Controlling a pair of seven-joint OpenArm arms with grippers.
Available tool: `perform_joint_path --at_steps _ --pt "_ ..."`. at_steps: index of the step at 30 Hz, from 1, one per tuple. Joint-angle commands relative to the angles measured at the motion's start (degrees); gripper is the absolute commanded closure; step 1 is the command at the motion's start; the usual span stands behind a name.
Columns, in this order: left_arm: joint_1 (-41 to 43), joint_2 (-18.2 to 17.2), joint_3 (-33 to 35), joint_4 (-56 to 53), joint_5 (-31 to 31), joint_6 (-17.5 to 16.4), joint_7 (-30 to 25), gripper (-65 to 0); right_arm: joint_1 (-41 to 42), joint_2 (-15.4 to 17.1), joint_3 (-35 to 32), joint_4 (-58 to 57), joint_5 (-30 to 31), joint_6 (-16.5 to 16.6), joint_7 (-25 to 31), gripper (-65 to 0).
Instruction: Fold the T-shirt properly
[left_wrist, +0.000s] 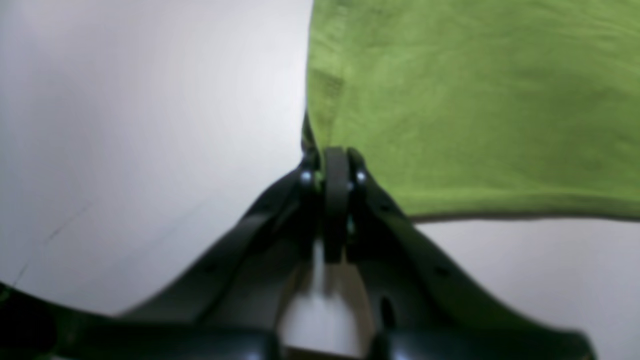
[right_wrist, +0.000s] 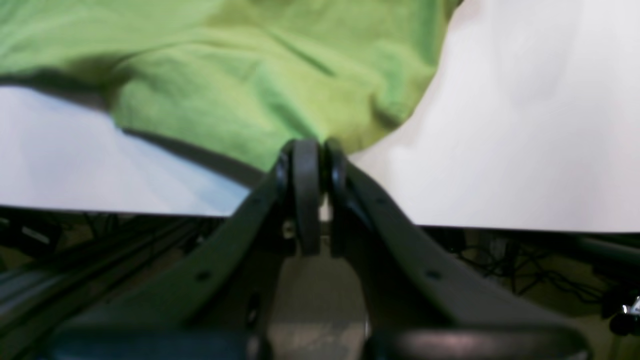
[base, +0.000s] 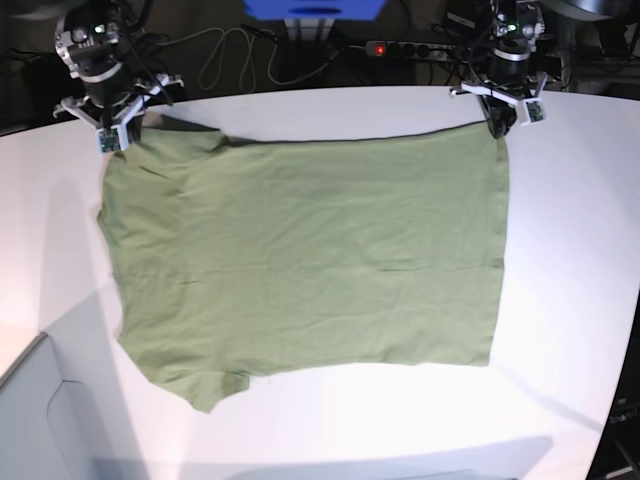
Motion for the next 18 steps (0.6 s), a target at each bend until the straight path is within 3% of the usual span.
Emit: perform_joint_path --at_steps 1,8,12,18 --pt "0.3 -0.4 -0.1 0.0 0.2 0.8 2.1 0.0 0.6 0.4 0.2 1.1 0.2 0.1 1.4 -0.1" --pt "-2.8 -0.5 -0.1 0.5 0.3 0.7 2.3 0.0 4.7 0.4 0.0 1.1 0.2 0.3 1.3 -0.1" --pt "-4.8 -0.5 -0.1 1.2 0.3 0.8 2.3 0.0 7.8 0.3 0.4 0.7 0.2 5.7 0.6 -0.1" --pt "-9.4 -0.3 -0.1 1.2 0.5 0.9 2.4 0.0 15.1 -0.9 0.1 0.5 0.2 6.3 -2.4 -0.1"
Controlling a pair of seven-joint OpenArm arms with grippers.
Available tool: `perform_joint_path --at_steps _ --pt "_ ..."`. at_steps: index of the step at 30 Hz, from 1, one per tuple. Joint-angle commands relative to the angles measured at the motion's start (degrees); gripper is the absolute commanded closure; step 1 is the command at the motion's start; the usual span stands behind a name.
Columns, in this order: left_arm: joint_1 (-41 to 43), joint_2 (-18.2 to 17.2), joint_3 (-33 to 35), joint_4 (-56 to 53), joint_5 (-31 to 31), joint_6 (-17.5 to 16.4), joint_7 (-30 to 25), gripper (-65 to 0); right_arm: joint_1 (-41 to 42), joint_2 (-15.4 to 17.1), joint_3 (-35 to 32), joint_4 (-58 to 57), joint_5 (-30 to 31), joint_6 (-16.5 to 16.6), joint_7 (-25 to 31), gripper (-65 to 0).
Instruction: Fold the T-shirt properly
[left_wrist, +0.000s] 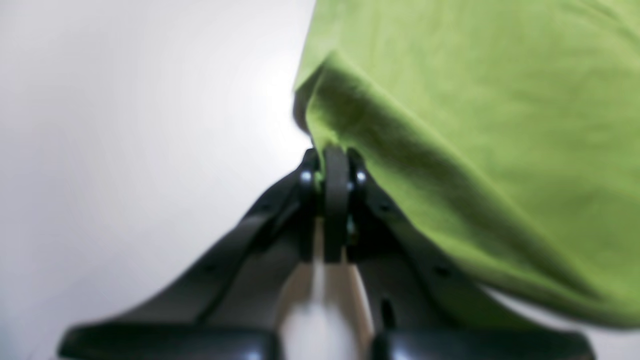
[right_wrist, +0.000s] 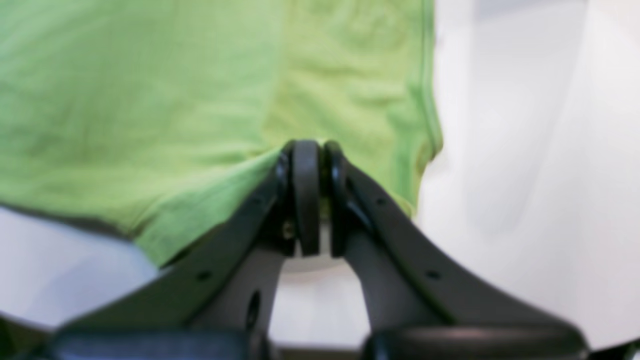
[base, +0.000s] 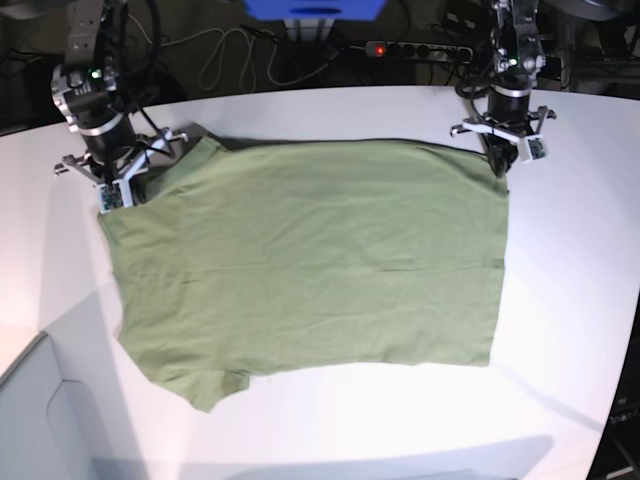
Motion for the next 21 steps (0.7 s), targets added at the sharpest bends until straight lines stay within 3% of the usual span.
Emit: perform_joint_path --at_steps 1,21 --pt "-0.6 -0.3 -0.2 1.0 -0.1 0.2 -1.4 0.0 1.2 0.3 0.2 0.6 0.4 0.5 1.3 -0.1" --pt "-14.2 -0.5 0.0 -0.4 0.3 0.2 -0.8 0.0 18.2 -0.8 0.1 -14.3 0.5 0.6 1.8 -0.1"
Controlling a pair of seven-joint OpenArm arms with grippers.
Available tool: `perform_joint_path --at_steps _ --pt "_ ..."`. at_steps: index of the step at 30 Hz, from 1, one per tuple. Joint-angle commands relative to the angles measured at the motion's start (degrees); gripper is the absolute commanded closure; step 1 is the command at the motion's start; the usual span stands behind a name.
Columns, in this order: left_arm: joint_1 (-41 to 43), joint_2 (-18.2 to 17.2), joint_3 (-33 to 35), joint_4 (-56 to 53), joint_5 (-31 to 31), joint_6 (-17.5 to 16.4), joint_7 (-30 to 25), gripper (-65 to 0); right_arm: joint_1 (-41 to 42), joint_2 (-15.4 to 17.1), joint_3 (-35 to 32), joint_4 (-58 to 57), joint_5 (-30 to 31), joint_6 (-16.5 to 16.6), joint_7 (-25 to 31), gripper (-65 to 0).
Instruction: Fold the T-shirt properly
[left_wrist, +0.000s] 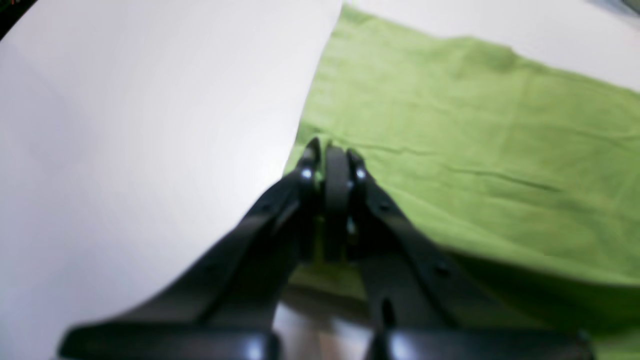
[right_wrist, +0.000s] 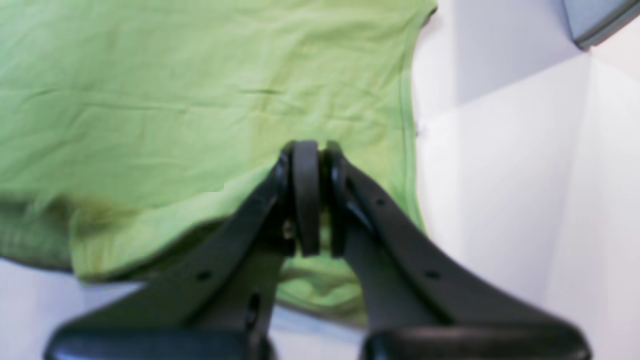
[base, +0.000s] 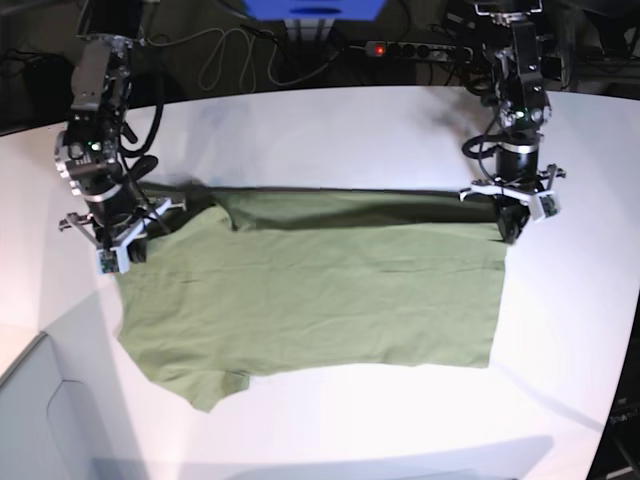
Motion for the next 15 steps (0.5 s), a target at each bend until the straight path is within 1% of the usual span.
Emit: perform_joint_path --at_steps 1,4,6,12,15 --pt "-1.3 -0.3 -0.1 -0.2 0.1 0.0 0.3 0.0 1.6 0.5 0.2 0.1 0.3 0.7 1.5 -0.1" --pt "-4.7 -0.1 -0.4 -1.6 0.1 0.0 5.9 0.0 3.6 0.5 0.2 -1.8 0.3 2.7 1.5 -0.1" --pt "-5.6 -0.1 -0.4 -2.0 0.0 0.0 7.3 0.0 4.8 0.5 0.2 -2.8 0.3 2.8 1.5 -0.1" --pt "-5.9 -0.5 -0.4 -1.8 0.1 0.0 7.6 0.0 8.2 0.5 0.0 -6.1 0.3 2.9 1.5 -0.1" --pt "-6.2 -0.7 -0.4 -1.5 0.1 0.0 7.5 0.0 10.0 0.7 -2.2 -8.2 0.3 2.9 1.5 -0.1"
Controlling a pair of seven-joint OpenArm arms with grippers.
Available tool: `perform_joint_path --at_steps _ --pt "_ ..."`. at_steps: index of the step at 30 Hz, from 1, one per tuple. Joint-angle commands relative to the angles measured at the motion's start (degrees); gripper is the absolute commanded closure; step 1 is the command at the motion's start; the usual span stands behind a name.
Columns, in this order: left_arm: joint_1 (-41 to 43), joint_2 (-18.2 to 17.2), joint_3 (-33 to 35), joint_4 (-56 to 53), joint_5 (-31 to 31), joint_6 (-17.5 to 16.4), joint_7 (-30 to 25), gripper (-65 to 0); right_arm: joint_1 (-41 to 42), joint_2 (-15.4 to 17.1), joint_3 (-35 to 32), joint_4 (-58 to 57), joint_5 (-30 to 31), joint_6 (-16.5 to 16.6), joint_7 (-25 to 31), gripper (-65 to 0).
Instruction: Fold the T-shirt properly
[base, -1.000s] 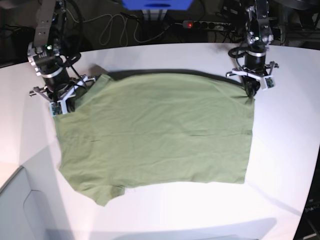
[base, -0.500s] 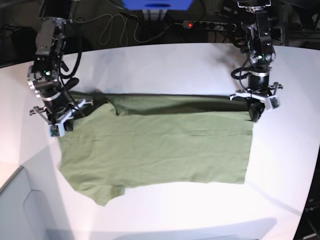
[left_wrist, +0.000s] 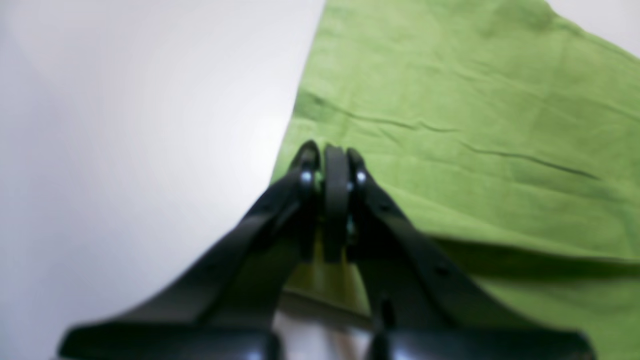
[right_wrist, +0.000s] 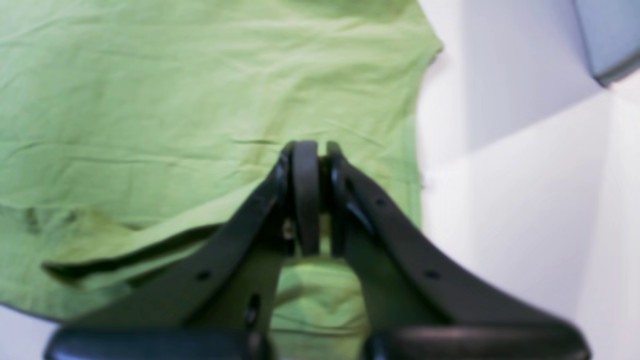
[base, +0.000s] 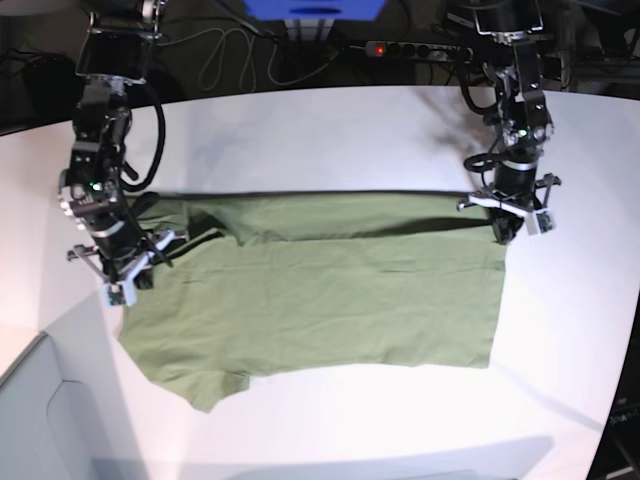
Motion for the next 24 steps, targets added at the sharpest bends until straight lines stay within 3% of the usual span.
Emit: perform_joint_path --at_steps 1,12,16,24 --pt "-1.0 -0.6 -0.3 1.4 -0.1 -0.2 -1.8 0.0 1.7 0.4 -0.5 0.5 0.7 1.0 1.4 -0.1" --pt "-2.2 -1.0 -2.7 1.1 -0.1 -0.5 -1.6 0.0 5.5 0.5 -1.0 -4.9 0.7 1.0 1.5 -0.1" --pt "-2.5 -1.0 -2.7 0.8 -0.1 -0.5 -1.6 0.0 6.3 0.5 -1.9 -6.9 0.7 3.3 1.5 -0.1" --pt "-3.7 -1.0 -2.7 0.7 -0.1 -0.6 -1.6 0.0 5.2 0.3 -3.5 -6.9 0.7 3.4 1.5 -0.1"
